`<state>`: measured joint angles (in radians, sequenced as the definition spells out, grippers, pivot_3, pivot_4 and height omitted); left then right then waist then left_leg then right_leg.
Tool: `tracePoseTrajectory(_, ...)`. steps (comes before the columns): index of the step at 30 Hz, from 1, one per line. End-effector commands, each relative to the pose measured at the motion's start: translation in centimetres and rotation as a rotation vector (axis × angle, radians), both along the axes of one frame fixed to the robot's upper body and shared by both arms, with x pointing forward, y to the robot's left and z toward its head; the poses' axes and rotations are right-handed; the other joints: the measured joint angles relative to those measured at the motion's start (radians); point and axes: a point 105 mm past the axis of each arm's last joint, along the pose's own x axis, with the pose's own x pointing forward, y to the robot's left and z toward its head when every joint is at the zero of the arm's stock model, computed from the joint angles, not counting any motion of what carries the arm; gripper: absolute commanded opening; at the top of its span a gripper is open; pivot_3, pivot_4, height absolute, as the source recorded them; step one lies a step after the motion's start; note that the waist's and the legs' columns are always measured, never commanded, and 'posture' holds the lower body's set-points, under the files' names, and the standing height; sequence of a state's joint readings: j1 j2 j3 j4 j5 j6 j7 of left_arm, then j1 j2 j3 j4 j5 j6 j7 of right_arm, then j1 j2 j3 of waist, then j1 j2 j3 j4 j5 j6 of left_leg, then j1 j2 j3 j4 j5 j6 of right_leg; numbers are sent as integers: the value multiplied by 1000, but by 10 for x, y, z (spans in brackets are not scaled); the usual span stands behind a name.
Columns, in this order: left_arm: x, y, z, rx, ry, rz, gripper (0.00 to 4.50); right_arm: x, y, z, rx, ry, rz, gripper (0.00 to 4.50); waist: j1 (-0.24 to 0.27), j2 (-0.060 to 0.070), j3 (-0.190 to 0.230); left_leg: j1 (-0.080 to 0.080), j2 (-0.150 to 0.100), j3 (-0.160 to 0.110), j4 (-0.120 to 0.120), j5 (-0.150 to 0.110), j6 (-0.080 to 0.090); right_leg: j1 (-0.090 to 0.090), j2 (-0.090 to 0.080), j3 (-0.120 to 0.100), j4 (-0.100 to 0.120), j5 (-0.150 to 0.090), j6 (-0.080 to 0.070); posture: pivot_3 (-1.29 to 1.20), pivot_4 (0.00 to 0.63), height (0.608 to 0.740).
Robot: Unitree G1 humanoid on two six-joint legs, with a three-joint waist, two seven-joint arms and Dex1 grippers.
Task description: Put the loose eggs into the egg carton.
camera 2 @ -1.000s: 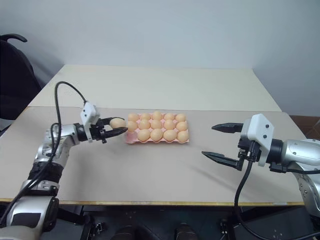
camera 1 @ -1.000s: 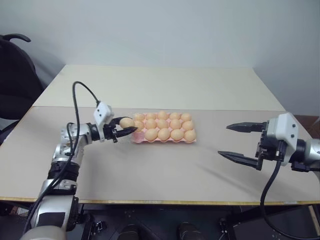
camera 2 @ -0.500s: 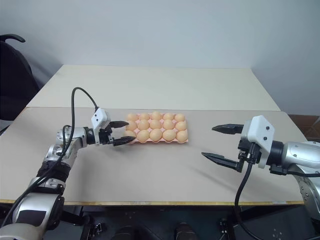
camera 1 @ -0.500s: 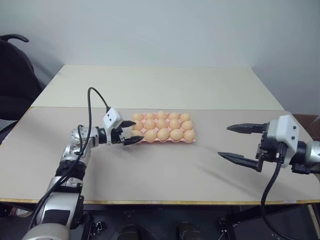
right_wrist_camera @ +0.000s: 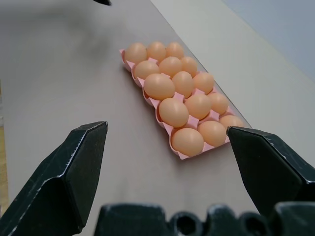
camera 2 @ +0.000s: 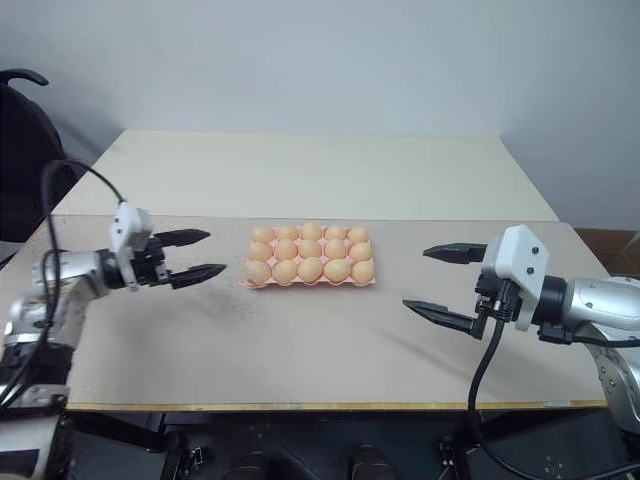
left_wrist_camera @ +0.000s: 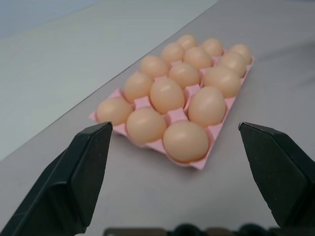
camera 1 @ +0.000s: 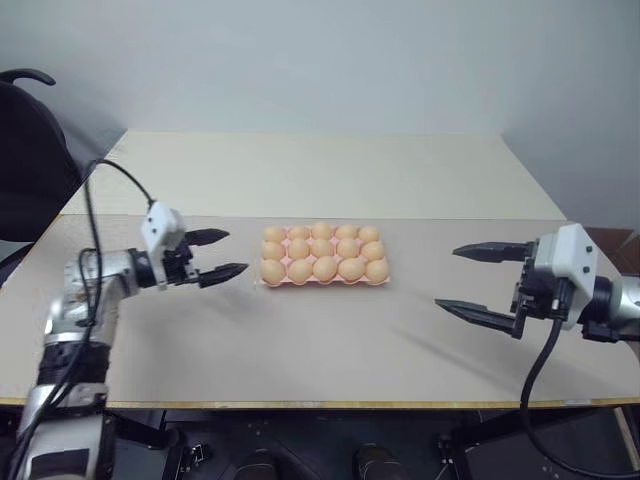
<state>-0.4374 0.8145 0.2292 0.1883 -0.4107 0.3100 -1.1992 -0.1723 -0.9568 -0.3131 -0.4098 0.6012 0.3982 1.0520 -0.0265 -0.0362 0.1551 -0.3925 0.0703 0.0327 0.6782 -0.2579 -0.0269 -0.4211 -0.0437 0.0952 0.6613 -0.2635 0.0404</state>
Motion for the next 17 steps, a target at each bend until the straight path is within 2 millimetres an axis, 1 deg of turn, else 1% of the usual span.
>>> tracePoseTrajectory(1, -25, 16, 28, -13, -66, 38, 4476, 1, 1, 7, -3, -32, 24, 4500, 2, 0, 0, 0, 0, 0, 0, 0, 0, 0, 0, 0, 0, 0, 0, 0, 150, 740)
tracePoseTrajectory(4, -47, 30, 26, 8, -42, 84, 4476, 6, 0, 6, -1, -24, 30, 4500, 3, 0, 0, 1, 0, 0, 0, 0, 0, 0, 0, 0, 0, 0, 0, 0, 150, 740)
tracePoseTrajectory(7, -63, 35, 23, 10, -19, 102, 4476, 10, 0, 5, 0, -18, 35, 4500, 11, 0, 0, 1, 0, 1, 0, 0, 0, 1, 0, -1, 0, 0, 0, 0, 150, 740)
tracePoseTrajectory(10, -69, 36, 19, 12, -3, 123, 4476, 12, 1, 4, 0, -14, 41, 4500, 17, 0, 0, 1, 0, 1, 0, 0, 0, 0, 0, -1, 0, 0, 0, 0, 150, 740)
tracePoseTrajectory(17, -73, 33, 15, -22, 25, 114, 4476, 12, 1, 4, 0, -11, 51, 4500, 13, 0, 0, 1, 0, 1, -1, 0, 0, 0, 0, 0, -1, 0, 0, 0, 150, 740)
